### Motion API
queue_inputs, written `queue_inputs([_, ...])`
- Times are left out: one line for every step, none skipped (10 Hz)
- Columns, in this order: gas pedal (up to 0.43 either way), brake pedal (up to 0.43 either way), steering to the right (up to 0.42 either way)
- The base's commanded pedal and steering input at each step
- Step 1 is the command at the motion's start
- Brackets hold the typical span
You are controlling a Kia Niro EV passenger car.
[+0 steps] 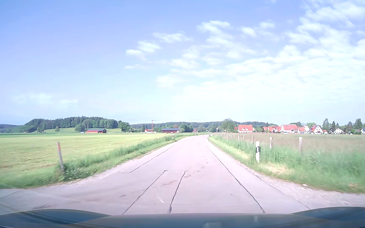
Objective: Follow the waypoints while adhering to traffic rules and regulations
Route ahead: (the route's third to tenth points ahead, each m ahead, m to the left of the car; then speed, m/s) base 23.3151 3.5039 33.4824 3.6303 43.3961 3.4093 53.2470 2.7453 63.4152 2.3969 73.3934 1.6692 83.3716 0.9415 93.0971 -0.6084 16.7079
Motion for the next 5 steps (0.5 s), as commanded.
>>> queue_inputs([0.02, 0.0, 0.003])
queue_inputs([0.02, 0.0, 0.003])
queue_inputs([0.02, 0.0, 0.003])
queue_inputs([0.02, 0.0, 0.003])
queue_inputs([0.02, 0.0, 0.003])
